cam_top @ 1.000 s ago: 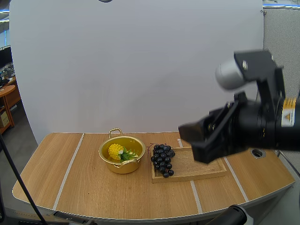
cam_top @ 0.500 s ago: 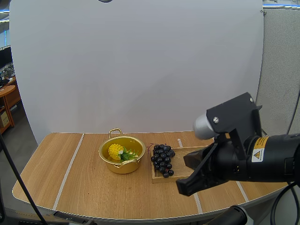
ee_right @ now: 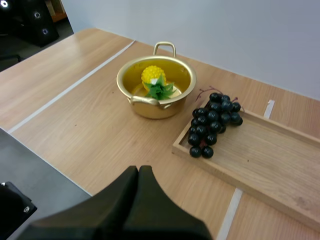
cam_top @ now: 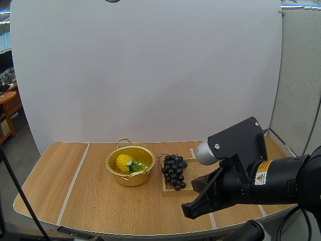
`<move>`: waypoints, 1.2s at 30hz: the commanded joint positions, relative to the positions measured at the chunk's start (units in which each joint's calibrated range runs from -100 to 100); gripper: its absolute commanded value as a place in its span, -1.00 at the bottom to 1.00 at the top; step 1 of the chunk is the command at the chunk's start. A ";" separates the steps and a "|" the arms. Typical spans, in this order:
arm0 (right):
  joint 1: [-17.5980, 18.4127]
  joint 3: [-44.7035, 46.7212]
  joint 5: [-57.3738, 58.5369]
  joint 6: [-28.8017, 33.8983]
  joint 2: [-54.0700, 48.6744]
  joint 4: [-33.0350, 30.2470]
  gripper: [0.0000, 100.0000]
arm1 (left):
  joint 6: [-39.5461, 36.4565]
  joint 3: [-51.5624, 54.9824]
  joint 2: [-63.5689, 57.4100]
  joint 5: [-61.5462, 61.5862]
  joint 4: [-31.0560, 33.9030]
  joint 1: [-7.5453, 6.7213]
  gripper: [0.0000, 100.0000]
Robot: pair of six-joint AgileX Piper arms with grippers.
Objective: Open the pot, put the pineapple inside, and close it
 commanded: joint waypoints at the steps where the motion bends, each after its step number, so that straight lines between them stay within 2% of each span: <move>1: -0.20 0.22 -6.82 -1.86 -0.42 0.19 -1.00 | -0.59 -0.40 -0.34 -1.22 0.11 -0.11 -1.00; 7: -0.20 0.22 -10.92 -1.86 -0.02 -3.43 -1.00 | -0.59 -0.40 -0.34 -1.22 0.11 -0.11 -1.00; 20: -0.36 1.76 -12.34 -1.86 -0.15 -4.43 -1.00 | -0.59 -0.40 -0.34 -0.12 0.00 -0.11 -1.00; 23: -0.51 2.34 -12.46 -1.67 -0.26 -4.43 -1.00 | -0.59 -0.40 -0.91 10.29 0.00 -0.11 -1.00; 30: -0.82 2.34 -12.90 -1.68 -0.26 -4.57 -1.00 | -0.59 -0.26 0.51 51.15 -0.79 -0.11 -1.00; 34: -0.77 2.34 -13.51 -1.68 -0.26 -4.57 -1.00 | -0.59 -0.26 4.45 65.38 -0.79 -0.11 -1.00; 36: -0.77 2.34 -13.58 -1.68 -0.26 -4.57 -1.00 | -0.59 -0.26 6.45 68.15 -0.79 -0.11 -1.00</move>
